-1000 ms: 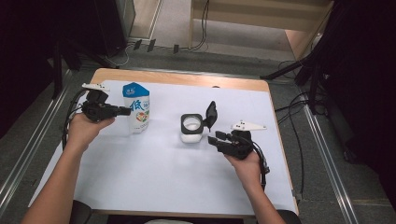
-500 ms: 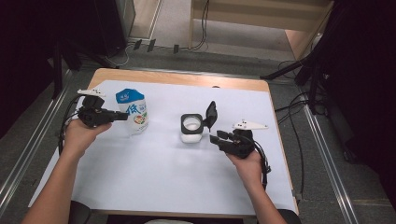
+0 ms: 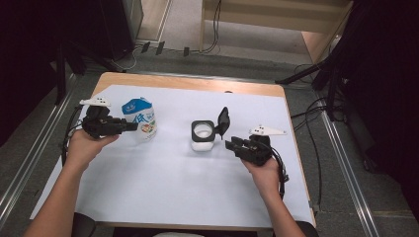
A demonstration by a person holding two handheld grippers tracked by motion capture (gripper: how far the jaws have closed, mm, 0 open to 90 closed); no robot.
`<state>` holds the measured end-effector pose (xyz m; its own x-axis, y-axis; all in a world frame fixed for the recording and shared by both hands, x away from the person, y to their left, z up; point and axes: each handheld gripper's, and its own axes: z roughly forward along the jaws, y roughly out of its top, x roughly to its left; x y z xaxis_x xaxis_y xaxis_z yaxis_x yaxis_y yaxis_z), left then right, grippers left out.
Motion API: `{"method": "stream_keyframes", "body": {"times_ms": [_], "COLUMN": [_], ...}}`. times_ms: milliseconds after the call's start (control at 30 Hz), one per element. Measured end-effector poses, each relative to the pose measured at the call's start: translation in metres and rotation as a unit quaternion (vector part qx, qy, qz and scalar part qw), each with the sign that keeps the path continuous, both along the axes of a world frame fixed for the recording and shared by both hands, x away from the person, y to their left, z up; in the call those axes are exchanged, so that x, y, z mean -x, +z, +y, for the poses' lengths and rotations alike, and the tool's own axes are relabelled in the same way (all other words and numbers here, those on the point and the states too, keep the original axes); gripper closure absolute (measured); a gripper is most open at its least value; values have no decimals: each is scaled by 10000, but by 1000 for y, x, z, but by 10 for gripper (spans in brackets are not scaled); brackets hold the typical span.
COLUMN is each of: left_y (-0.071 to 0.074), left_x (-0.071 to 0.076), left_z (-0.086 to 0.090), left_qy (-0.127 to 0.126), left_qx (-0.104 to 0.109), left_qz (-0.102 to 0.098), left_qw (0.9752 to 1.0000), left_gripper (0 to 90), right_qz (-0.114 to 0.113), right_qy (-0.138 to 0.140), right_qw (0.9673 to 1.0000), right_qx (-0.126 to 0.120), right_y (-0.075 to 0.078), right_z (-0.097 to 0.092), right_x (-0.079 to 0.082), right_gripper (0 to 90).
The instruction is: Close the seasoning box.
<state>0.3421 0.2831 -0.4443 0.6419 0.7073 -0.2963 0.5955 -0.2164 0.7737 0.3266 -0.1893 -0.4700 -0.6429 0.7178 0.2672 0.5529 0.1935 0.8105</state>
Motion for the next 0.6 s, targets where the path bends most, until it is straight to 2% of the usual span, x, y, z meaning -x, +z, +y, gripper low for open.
{"method": "stream_keyframes", "body": {"times_ms": [167,367,400,500,600], "left_y": [1,-5,-7,-11,-15], "left_x": [7,13,14,15,16], "left_z": [-1,1,2,4,5], "left_qy": [-35,30,51,52,82], "left_qx": [-153,-245,-295,-390,-373], "left_qz": [-41,-14,-44,30,87], "left_qw": [9999,9997,9995,9992,9992], "left_gripper": [533,468,456,427,421], "right_qz": [32,111,133,144,156], "right_qy": [-92,-123,-133,-166,-222], "right_qw": [9999,9998,9998,9997,9995], "right_qx": [-39,-112,-104,-108,-177], "right_y": [2,9,10,13,16], "right_z": [-4,-7,-7,-8,-9], "right_x": [-7,-23,-26,-36,-45], "right_gripper": [771,900,900,900,900]}}
